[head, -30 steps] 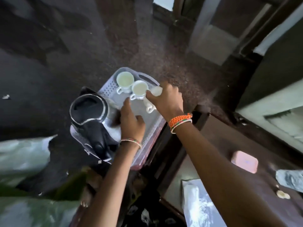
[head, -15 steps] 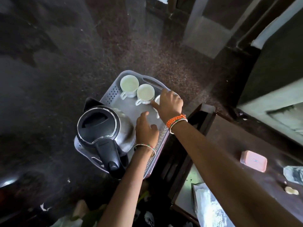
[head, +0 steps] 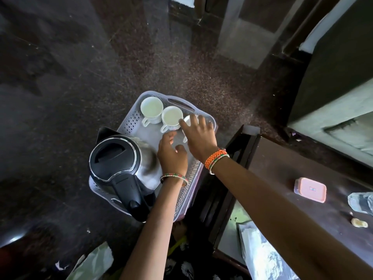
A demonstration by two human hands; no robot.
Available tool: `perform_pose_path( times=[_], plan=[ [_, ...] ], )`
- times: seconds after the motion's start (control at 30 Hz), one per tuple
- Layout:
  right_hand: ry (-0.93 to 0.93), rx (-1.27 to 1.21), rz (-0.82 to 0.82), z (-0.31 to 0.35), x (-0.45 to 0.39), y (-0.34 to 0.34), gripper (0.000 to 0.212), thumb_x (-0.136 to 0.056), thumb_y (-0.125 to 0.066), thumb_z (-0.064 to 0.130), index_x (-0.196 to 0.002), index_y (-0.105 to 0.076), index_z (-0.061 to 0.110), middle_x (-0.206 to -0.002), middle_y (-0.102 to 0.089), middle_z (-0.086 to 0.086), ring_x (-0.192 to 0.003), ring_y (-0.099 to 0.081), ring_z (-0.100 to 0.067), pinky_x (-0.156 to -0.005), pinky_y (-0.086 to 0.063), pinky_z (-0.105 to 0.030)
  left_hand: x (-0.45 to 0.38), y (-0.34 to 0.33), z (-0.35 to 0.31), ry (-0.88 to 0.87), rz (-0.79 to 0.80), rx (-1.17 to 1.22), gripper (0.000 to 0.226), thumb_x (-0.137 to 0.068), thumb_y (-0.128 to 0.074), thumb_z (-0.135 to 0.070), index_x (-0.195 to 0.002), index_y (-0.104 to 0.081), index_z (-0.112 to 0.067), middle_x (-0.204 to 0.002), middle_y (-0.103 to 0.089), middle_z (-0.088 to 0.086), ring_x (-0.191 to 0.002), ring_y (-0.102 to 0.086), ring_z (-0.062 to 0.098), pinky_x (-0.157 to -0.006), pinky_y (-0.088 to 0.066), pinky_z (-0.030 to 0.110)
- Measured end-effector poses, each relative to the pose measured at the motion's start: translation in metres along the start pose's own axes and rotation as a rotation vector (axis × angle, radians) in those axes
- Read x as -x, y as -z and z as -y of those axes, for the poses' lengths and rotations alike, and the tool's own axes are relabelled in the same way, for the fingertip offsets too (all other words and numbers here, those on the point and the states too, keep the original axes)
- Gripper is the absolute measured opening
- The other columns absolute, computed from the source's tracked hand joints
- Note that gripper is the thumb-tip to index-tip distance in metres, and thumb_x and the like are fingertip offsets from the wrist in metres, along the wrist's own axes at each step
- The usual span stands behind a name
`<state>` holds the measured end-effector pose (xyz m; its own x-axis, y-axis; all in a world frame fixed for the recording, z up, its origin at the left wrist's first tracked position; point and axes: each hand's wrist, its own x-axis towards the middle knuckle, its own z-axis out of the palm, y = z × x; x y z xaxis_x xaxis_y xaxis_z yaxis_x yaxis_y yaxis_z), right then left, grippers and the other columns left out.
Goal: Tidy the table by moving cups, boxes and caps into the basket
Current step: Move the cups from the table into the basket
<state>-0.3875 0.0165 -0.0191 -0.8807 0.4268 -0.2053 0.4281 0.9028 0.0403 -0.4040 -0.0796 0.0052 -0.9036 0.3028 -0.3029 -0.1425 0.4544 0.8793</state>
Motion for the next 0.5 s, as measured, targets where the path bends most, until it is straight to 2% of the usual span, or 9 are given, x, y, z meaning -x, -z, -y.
perform_pose_path(
  times=[0.1, 0.2, 0.37, 0.5],
  plan=[
    [-0.009, -0.073, -0.008, -0.002, 0.007, 0.001, 0.074, -0.082, -0.064, 0.014, -0.144, -0.024, 0.018, -0.147, -0.029, -0.019, -0.135, -0.029, -0.037, -0.105, -0.034, -0.054, -0.001, 0.001, 0.003, -0.02, 0.007, -0.033, 0.04, -0.08, -0.042, 0.009, -0.116, -0.053, -0.005, -0.124, -0.058, 0.012, -0.115, -0.054, 0.025, -0.103, -0.042, 0.039],
    [-0.062, -0.195, -0.1, -0.014, 0.029, 0.008, 0.071, -0.079, -0.06, 0.009, -0.142, -0.027, 0.016, -0.145, -0.031, -0.017, -0.131, -0.033, -0.036, -0.102, -0.036, -0.051, 0.0, 0.0, 0.004, -0.039, -0.011, -0.059, 0.039, -0.079, -0.042, 0.01, -0.113, -0.054, -0.004, -0.122, -0.06, 0.013, -0.113, -0.055, 0.027, -0.102, -0.043, 0.041],
    [-0.241, -0.47, -0.225, -0.066, 0.103, 0.002, 0.061, -0.081, -0.053, 0.009, -0.14, -0.036, 0.013, -0.139, -0.041, -0.015, -0.124, -0.042, -0.036, -0.099, -0.039, -0.049, 0.019, -0.029, -0.007, -0.155, 0.001, -0.131, 0.037, -0.078, -0.043, 0.011, -0.109, -0.058, -0.002, -0.115, -0.063, 0.017, -0.107, -0.058, 0.03, -0.096, -0.045, 0.034],
    [-0.438, -0.507, -0.224, -0.128, 0.187, -0.03, 0.058, -0.077, -0.055, 0.006, -0.133, -0.044, 0.01, -0.133, -0.047, -0.016, -0.116, -0.047, -0.038, -0.096, -0.043, -0.048, 0.059, -0.085, -0.016, -0.273, 0.086, -0.184, 0.036, -0.075, -0.043, 0.012, -0.106, -0.059, 0.0, -0.11, -0.064, 0.018, -0.101, -0.06, 0.029, -0.092, -0.048, 0.034]
  ],
)
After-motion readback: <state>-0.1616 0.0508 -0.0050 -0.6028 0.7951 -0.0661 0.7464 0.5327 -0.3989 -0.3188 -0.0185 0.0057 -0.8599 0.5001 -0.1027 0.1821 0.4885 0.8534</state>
